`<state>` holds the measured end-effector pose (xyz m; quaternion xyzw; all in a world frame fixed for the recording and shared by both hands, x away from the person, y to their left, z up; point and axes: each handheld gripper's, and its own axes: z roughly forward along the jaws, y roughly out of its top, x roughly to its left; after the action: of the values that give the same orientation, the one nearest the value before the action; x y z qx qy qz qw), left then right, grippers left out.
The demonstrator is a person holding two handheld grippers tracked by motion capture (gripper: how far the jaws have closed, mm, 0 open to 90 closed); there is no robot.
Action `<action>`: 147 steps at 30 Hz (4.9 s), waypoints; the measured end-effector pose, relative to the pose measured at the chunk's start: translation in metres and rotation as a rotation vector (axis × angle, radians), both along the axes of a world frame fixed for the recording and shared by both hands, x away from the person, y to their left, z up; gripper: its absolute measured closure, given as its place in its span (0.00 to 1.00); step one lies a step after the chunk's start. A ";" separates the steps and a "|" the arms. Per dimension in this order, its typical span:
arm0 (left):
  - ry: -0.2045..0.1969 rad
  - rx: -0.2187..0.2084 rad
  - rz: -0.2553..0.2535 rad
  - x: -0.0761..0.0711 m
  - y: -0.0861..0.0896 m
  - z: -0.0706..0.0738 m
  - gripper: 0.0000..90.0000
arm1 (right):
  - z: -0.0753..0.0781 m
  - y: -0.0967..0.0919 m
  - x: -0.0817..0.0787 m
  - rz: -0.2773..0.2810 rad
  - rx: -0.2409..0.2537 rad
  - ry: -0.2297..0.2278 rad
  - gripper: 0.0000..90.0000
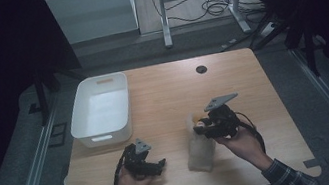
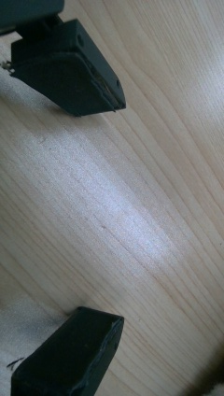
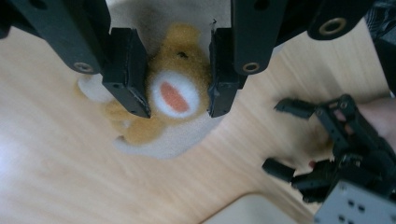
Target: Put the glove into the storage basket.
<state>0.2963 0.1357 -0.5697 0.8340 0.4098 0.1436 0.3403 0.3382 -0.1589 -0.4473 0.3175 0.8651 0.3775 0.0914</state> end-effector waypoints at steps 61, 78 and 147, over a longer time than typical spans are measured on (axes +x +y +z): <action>0.001 0.004 -0.029 0.001 0.007 0.000 0.01 | -0.102 -0.033 -0.030 0.083 0.008 0.012 0.91; -0.001 -0.003 -0.060 0.001 0.017 -0.001 0.02 | -0.104 0.015 -0.015 0.113 -0.019 -0.021 0.90; 0.088 0.075 -0.088 0.036 -0.087 0.021 0.26 | -0.104 -0.104 -0.008 -0.176 -0.066 -0.105 0.28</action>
<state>0.3320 0.0488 -0.5486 0.8689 0.3817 0.1072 0.2965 0.3302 -0.2631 -0.5510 0.3688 0.8398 0.3555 0.1800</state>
